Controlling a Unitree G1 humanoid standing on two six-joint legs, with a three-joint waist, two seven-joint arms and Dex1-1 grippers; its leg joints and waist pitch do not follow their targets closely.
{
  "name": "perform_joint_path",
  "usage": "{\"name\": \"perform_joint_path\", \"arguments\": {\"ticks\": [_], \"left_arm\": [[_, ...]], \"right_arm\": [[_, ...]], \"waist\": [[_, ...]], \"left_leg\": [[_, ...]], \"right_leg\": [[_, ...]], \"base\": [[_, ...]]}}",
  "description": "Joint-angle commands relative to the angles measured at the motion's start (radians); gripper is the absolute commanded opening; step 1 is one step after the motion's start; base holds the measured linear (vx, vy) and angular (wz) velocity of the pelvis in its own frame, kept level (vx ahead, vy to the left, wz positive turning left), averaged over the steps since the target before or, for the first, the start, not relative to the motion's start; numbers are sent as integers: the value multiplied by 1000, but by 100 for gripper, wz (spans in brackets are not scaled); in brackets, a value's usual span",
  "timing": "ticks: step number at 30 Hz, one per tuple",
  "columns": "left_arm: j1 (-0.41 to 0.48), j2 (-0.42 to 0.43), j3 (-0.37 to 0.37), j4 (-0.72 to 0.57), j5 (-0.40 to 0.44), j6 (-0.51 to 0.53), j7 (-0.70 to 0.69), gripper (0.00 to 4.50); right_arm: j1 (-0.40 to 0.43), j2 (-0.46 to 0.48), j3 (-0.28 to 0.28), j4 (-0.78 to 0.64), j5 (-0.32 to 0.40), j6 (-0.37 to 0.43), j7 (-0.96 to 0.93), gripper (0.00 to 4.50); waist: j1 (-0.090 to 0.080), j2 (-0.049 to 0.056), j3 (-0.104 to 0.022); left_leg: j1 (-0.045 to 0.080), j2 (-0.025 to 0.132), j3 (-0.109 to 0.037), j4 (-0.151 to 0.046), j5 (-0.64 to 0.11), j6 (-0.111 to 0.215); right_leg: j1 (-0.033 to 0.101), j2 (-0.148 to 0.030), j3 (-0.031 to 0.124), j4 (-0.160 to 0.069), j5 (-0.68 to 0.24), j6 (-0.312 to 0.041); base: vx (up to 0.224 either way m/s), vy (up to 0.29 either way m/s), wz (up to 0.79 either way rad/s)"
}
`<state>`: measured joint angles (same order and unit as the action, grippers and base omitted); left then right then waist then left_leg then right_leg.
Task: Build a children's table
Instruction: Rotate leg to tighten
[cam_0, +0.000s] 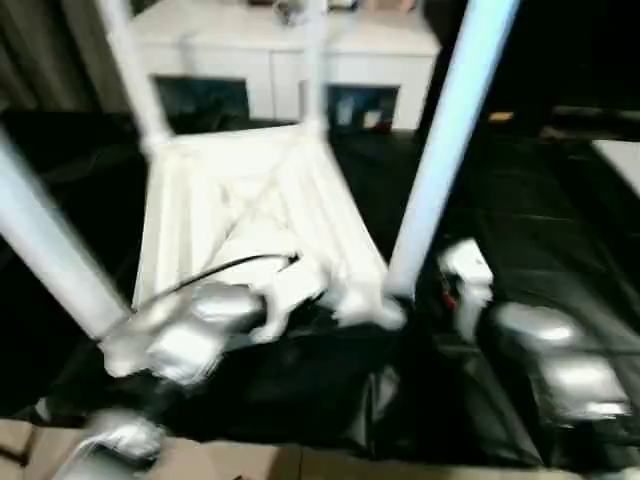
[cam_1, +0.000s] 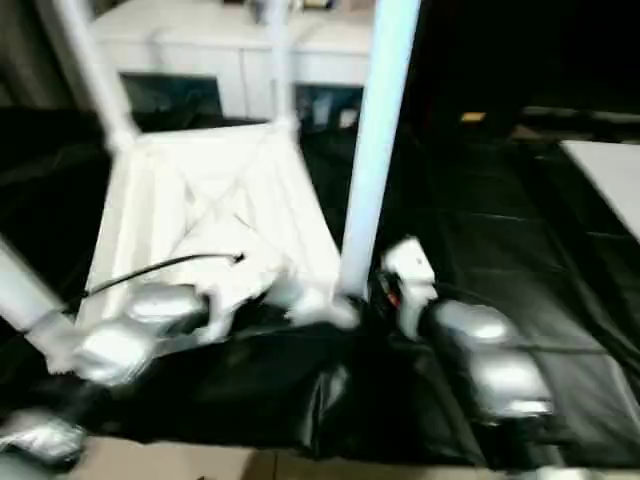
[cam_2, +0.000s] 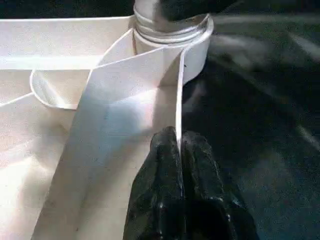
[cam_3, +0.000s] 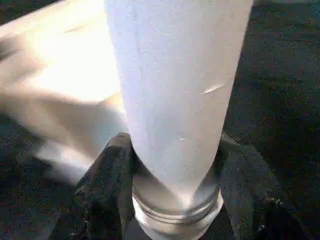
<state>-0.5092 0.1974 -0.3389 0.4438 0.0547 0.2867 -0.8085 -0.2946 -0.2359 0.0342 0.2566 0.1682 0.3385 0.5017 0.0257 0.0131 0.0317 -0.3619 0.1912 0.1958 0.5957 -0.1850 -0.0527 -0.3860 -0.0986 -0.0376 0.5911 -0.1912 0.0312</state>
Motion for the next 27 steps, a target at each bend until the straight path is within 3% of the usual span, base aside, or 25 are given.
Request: {"name": "perform_joint_path", "arguments": {"ticks": [1,2,3,4,6,7,8,9,10,11,12,13,14,15,16,17,18,20,21,24,26,27], "left_arm": [[-5,-22,36,34,-2,29,107,0],[-37,-78,64,81,-2,47,204,0],[-56,-108,76,109,0,46,255,0],[-65,-122,83,125,0,44,282,0],[-107,-168,89,190,23,20,378,0],[-118,-176,84,208,33,10,394,0],[-127,-184,86,221,34,5,397,0],[-139,-191,84,238,41,-3,400,0],[-142,-191,83,242,43,-5,400,0],[-144,-188,82,245,46,-8,395,0],[-144,-187,83,246,46,-8,393,0],[-141,-174,78,239,53,-11,386,0],[-141,-174,78,239,53,-11,386,0],[-133,-153,72,226,58,-15,367,0],[-126,-125,56,213,69,-32,345,0],[-121,-114,53,203,68,-30,331,0],[-115,-102,51,194,66,-27,315,0],[-106,-85,44,179,64,-37,286,0],[-93,-64,38,161,65,-43,251,0],[-54,-16,16,100,47,-50,136,0],[-31,24,-10,59,26,-71,37,0],[-18,45,-22,35,10,-69,-13,0]], "right_arm": [[32,13,6,69,-28,89,-90,205],[10,79,-22,92,-40,106,-219,205],[-7,122,-46,111,-39,110,-298,204],[-16,145,-62,122,-33,107,-337,204],[-70,236,-101,179,-15,93,-466,204],[-88,256,-101,195,-15,87,-485,204],[-104,268,-90,205,-22,76,-478,204],[-124,278,-69,210,-42,59,-462,204],[-128,278,-61,204,-46,47,-446,204],[-127,267,-39,181,-57,18,-411,238],[-125,259,-27,169,-64,5,-399,271],[-121,238,-12,149,-79,-13,-380,271],[-121,238,-12,149,-79,-13,-380,276],[-118,213,-18,127,-87,-24,-374,287],[-119,175,-19,107,-103,-42,-359,287],[-118,157,-21,96,-101,-38,-343,307],[-119,135,-22,87,-99,-33,-321,311],[-114,95,-15,68,-98,-26,-276,320],[-105,39,0,47,-105,-21,-199,320],[-59,-73,17,-24,-42,-12,22,320],[-27,-147,43,-59,-25,-47,142,320],[-12,-178,51,-74,-5,-48,199,320]], "waist": [[-13,-12,-28],[-16,-11,-29],[-29,-2,-23],[-33,-2,-25],[-52,12,-22],[-54,21,-22],[-65,19,-21],[-66,24,-19],[-66,25,-20],[-64,16,-20],[-65,5,-19],[-69,1,-17],[-70,1,-18],[-83,12,-21],[-85,20,-22],[-98,23,-28],[-100,12,-33],[-91,5,-38],[-85,-4,-36],[-59,-7,-37],[-48,-8,-36],[-34,-10,-40]], "left_leg": [[26,21,-36,-86,-497,-60],[23,21,-39,-89,-505,-59],[44,16,-44,-86,-576,-63],[47,15,-48,-86,-594,-63],[42,20,-62,-102,-663,-55],[49,22,-68,-107,-699,-62],[43,28,-71,-121,-748,-64],[41,35,-69,-136,-786,-65],[42,37,-67,-140,-795,-66],[43,33,-64,-137,-780,-67],[60,15,-55,-110,-737,-55],[64,9,-54,-99,-709,-42],[59,5,-56,-92,-678,-32],[6,15,-76,-114,-635,-34],[2,22,-81,-125,-653,-44],[-4,30,-93,-134,-679,-62],[-6,26,-90,-127,-643,-55],[2,20,-74,-114,-569,-26],[-12,15,-57,-105,-454,23],[-22,23,-45,-95,-342,78],[-14,26,-41,-92,-338,83],[-17,28,-37,-88,-310,88]], "right_leg": [[1,-36,5,-116,-671,-80],[4,-37,2,-118,-674,-69],[-12,-31,-15,-140,-696,-53],[-8,-29,-22,-144,-693,-49],[8,-27,-42,-150,-622,-54],[11,-25,-52,-146,-598,-58],[27,-21,-61,-140,-540,-61],[35,-22,-63,-132,-497,-69],[40,-25,-63,-128,-481,-74],[35,-36,-56,-133,-500,-79],[11,-47,-63,-164,-607,-63],[7,-52,-74,-178,-659,-48],[15,-58,-82,-185,-693,-30],[62,-64,-83,-156,-664,-6],[64,-63,-78,-148,-622,-18],[68,-64,-73,-131,-513,-52],[60,-67,-62,-129,-441,-88],[45,-70,-50,-134,-409,-129],[43,-70,-42,-128,-387,-169],[42,-70,-28,-116,-374,-175],[32,-66,-24,-116,-387,-185],[34,-66,-18,-107,-373,-194]], "base": [[-66,19,-10],[-69,27,-7],[-69,27,-7],[-68,30,-4],[0,0,0],[-37,58,-4],[0,0,0],[0,0,0],[0,0,0],[0,0,0],[0,0,0],[0,0,0],[0,0,0],[0,0,0],[10,26,-21],[0,0,0],[0,0,0],[0,0,0],[0,0,0],[0,0,0],[51,-63,5],[50,-53,5]]}}
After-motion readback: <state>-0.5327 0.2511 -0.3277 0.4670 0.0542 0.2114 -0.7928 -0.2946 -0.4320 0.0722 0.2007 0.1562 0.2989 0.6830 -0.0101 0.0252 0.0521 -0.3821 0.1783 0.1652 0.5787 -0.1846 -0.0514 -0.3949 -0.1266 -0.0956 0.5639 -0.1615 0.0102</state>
